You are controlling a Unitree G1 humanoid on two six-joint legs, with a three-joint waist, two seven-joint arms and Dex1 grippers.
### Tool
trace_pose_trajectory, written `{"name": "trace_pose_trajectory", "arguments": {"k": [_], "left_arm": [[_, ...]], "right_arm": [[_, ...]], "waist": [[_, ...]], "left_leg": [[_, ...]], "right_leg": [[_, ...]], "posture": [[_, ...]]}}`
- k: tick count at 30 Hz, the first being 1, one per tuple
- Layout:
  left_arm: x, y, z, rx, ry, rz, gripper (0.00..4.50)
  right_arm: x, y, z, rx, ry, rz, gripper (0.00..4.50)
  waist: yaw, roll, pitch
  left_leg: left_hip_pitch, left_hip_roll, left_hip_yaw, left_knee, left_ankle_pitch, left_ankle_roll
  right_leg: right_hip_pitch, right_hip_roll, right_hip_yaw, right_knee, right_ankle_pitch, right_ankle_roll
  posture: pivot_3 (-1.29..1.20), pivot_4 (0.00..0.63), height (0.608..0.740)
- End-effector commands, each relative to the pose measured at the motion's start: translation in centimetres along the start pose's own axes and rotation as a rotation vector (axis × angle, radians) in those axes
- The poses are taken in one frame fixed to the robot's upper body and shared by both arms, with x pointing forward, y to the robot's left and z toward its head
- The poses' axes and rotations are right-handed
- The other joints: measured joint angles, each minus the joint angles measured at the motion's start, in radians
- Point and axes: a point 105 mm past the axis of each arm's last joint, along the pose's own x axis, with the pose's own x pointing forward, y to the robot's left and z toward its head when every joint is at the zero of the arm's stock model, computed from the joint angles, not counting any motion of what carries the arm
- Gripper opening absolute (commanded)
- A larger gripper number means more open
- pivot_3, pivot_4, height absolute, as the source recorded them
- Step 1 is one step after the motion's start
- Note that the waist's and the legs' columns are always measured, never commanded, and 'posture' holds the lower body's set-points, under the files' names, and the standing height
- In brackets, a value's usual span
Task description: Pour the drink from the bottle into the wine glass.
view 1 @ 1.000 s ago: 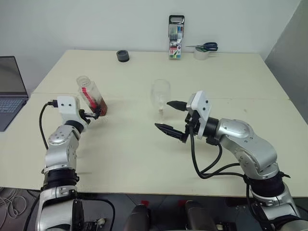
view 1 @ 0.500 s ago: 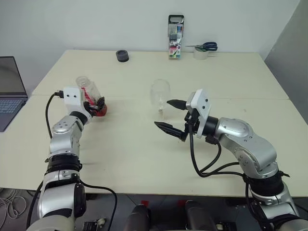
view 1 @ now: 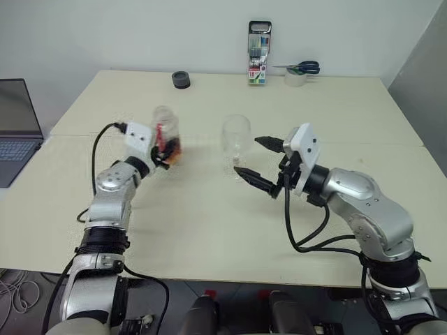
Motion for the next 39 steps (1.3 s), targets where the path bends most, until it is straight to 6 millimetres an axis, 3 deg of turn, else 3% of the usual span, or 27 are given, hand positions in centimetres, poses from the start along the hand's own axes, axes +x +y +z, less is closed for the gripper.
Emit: {"name": "trace_pose_trajectory", "arguments": {"k": [1,9,14,22,39], "left_arm": [[0.8,-0.2,5.1,0.226,-0.149,-0.023,1.68],[2.4,-1.0,8.8,0.570,-0.282,-0.034,1.68],[3.1,-0.8,9.3,0.714,-0.316,-0.032,1.68],[3.8,-1.1,10.1,0.860,-0.377,-0.055,1.68],[3.9,0.4,10.5,1.063,-0.404,-0.031,1.68]], "right_arm": [[-0.8,-0.1,1.2,-0.034,-0.039,-0.026,4.50],[-0.9,-0.6,1.0,-0.017,-0.042,-0.065,4.50],[-0.8,-1.5,1.3,0.041,-0.073,-0.124,4.50],[-0.7,-1.3,1.3,0.063,-0.073,-0.100,4.50],[-3.5,-2.5,0.5,-0.005,-0.009,-0.006,4.50]], "waist": [[-0.003,0.000,0.000],[-0.007,0.000,0.000],[-0.008,0.000,0.000],[-0.009,0.000,0.000],[-0.020,-0.001,0.000]], "left_leg": [[0.000,0.000,0.000,0.000,0.000,0.000],[0.000,0.000,0.003,0.000,0.000,0.000],[0.000,0.000,0.003,0.000,0.000,0.000],[0.000,-0.001,0.003,0.000,0.000,0.001],[0.000,-0.002,0.003,0.000,-0.002,0.004]], "right_leg": [[0.000,0.000,0.000,0.000,0.000,0.000],[0.000,0.001,0.000,0.000,0.000,0.000],[0.000,0.001,0.000,0.000,0.000,0.000],[0.000,0.001,0.000,0.000,0.000,0.000],[0.000,0.001,-0.001,0.001,0.000,0.000]], "posture": [[0.00,0.150,0.740],[0.00,0.150,0.740],[0.00,0.150,0.740],[0.00,0.150,0.740],[0.00,0.150,0.740]]}}
